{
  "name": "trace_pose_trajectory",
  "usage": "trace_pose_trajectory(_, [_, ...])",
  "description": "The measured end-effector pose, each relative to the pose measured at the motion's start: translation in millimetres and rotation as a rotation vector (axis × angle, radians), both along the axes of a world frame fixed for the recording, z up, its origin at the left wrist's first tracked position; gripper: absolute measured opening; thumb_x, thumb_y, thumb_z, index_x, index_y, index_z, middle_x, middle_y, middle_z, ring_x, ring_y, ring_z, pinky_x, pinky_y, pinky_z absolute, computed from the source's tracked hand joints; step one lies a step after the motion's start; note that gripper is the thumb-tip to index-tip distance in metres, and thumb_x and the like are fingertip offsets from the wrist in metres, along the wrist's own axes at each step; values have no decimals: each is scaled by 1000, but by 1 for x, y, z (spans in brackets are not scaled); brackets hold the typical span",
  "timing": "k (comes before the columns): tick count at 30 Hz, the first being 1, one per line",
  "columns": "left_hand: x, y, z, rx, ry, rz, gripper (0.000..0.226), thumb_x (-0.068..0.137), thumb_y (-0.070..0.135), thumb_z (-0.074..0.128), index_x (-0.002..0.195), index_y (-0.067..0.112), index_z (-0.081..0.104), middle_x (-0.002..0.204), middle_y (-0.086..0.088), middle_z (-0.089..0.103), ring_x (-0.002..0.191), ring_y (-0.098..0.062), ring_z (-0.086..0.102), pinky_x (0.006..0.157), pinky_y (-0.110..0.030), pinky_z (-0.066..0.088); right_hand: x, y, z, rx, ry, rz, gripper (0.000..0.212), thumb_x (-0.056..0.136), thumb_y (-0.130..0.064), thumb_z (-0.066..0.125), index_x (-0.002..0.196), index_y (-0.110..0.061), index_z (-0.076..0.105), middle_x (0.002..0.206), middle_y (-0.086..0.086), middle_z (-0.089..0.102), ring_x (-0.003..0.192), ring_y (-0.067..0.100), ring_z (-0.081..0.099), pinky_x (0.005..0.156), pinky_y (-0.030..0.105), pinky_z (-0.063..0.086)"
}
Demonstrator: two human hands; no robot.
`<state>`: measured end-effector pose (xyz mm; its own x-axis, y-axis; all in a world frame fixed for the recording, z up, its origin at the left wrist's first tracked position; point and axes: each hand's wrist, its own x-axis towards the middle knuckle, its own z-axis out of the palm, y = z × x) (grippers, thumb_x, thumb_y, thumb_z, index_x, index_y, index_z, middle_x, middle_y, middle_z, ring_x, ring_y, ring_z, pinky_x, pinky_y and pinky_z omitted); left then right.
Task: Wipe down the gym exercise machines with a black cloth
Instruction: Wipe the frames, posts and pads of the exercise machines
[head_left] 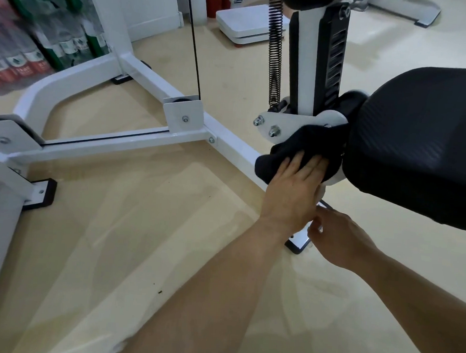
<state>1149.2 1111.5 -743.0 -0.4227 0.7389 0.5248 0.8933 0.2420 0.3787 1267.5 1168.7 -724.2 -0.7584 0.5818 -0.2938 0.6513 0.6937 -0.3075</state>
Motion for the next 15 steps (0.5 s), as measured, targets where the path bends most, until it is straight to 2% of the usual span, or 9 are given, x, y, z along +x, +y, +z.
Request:
trace_pose_trajectory(2, [0,2,-5,36,-40,-26,49,93,25,34,130,6,62,132,-8,64,124,-29,53,103,-37,42,2,2,-2,-16,-3,-10,15,99,-24,47,110,-24,56,106,-7,63,84,15,53,74,27,40])
trace_pose_trajectory(4, [-3,5,-9,65,-47,-24,47,93,24,36,126,5,64,128,-9,66,119,-28,55,99,-33,40,3,3,-3,-45,-6,-23,21,98,-24,49,117,-25,57,109,-8,63,87,14,55,75,27,41])
trace_pose_trajectory(7, [-2,8,-13,86,-115,10,39,94,20,47,126,4,63,126,-12,65,117,-30,56,97,-36,44,6,6,-2,-74,-6,-38,26,98,-24,51,124,-26,57,117,-8,63,92,14,57,77,28,42])
trace_pose_trajectory(10, [10,8,-9,80,-430,69,34,96,23,46,124,11,61,123,-8,65,103,-36,61,82,-44,52,10,12,-3,-78,22,-62,27,98,-22,51,124,-24,59,118,-6,64,91,15,56,79,29,44])
trace_pose_trajectory(12, [18,8,-8,63,-637,128,26,96,23,45,115,16,62,103,-8,68,88,-35,61,74,-42,53,12,18,-5,-65,69,-88,29,97,-20,52,125,-23,59,119,-3,64,91,15,54,82,31,44])
trace_pose_trajectory(15, [25,9,-11,4,-893,179,18,98,23,48,97,16,64,85,-10,68,80,-31,62,73,-42,54,15,23,-11,-64,156,-151,37,95,-17,55,132,-21,52,124,2,58,94,18,54,80,29,39])
